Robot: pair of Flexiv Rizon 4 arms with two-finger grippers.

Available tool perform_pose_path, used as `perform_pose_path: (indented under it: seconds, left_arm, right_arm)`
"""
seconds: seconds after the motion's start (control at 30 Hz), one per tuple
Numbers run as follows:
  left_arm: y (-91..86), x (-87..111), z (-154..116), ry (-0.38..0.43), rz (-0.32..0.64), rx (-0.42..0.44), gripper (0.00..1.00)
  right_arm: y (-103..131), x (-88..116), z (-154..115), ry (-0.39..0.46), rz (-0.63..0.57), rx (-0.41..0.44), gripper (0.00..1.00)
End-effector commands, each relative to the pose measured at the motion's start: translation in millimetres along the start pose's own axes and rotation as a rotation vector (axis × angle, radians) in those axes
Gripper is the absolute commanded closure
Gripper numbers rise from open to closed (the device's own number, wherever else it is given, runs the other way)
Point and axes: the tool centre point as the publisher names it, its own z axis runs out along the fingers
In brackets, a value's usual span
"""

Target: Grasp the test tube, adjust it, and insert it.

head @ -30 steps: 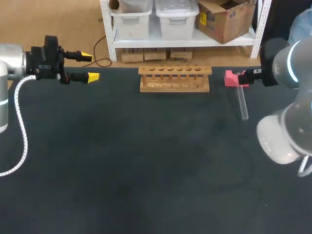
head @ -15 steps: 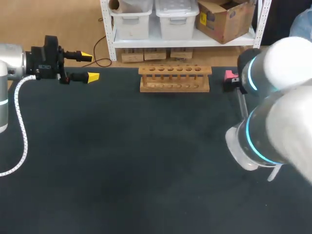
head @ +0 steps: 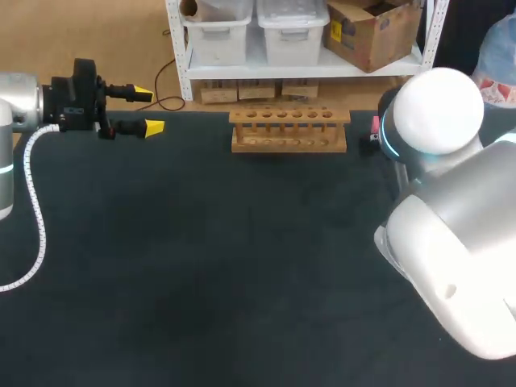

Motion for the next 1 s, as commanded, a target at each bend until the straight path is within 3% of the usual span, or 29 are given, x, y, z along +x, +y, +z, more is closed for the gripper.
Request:
perform_pose_path:
  seconds: [0.03, 0.2, 0.8, 1.0]
  left_arm:
    - [-1.5, 0.8, 0, -0.002, 0.002, -0.005, 0.0]
    - [-1.5, 0.8, 0, -0.002, 0.002, -0.005, 0.0]
    - [-1.5, 0.8, 0, -0.002, 0.002, -0.005, 0.0]
    - [-1.5, 0.8, 0, -0.002, 0.002, -0.005, 0.0]
  right_arm:
    - [-6, -1, 9, 0.019, 0.009, -0.122, 0.0]
    - [-3, 2, 14, 0.037, 0.019, -0.182, 0.0]
    - [-15, 6, 44, 0.08, 0.016, -0.239, 0.0]
    - [-20, 7, 49, 0.101, -0.014, -0.293, 0.0]
